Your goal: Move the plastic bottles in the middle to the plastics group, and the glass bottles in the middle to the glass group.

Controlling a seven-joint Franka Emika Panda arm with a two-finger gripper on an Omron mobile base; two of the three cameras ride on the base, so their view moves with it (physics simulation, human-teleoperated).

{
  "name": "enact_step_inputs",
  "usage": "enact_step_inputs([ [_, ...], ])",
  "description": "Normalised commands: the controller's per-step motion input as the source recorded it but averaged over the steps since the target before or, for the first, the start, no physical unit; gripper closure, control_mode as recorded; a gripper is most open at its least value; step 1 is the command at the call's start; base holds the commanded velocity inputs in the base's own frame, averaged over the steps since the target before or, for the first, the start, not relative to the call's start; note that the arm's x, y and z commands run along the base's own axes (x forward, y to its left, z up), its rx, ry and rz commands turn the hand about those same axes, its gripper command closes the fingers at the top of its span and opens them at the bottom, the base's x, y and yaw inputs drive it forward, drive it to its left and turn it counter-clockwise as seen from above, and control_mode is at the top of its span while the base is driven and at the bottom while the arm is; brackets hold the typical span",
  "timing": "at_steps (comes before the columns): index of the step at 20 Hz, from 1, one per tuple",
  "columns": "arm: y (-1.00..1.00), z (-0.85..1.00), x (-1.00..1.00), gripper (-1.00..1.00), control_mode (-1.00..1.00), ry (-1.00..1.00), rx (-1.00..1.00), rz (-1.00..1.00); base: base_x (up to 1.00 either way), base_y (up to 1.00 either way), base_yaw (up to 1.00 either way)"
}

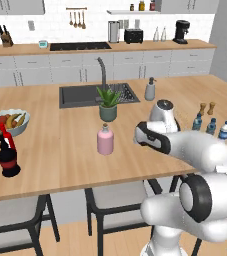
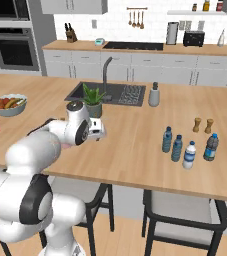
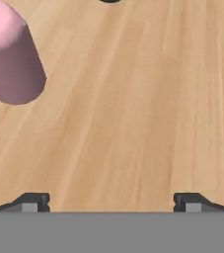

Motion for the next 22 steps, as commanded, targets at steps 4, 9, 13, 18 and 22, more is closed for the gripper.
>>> enact_step_inputs([
  [4, 0.85, 0.0, 0.79, -1.0, -1.0, 0.0, 0.0, 0.19, 0.0, 0.0, 0.0],
  [9, 0.39, 0.46, 0.02, -1.0, -1.0, -0.01, 0.01, 0.02, 0.0, 0.0, 0.0],
  [13, 0.18, 0.57, -0.37, -1.0, -1.0, 0.0, 0.0, 0.01, 0.0, 0.0, 0.0],
  [18, 0.45, 0.22, -0.14, -1.0, -1.0, 0.0, 0.0, 0.05, 0.0, 0.0, 0.0],
  [22, 0.71, 0.0, 0.0, -1.0, -1.0, 0.0, 0.0, 0.05, 0.0, 0.0, 0.0],
])
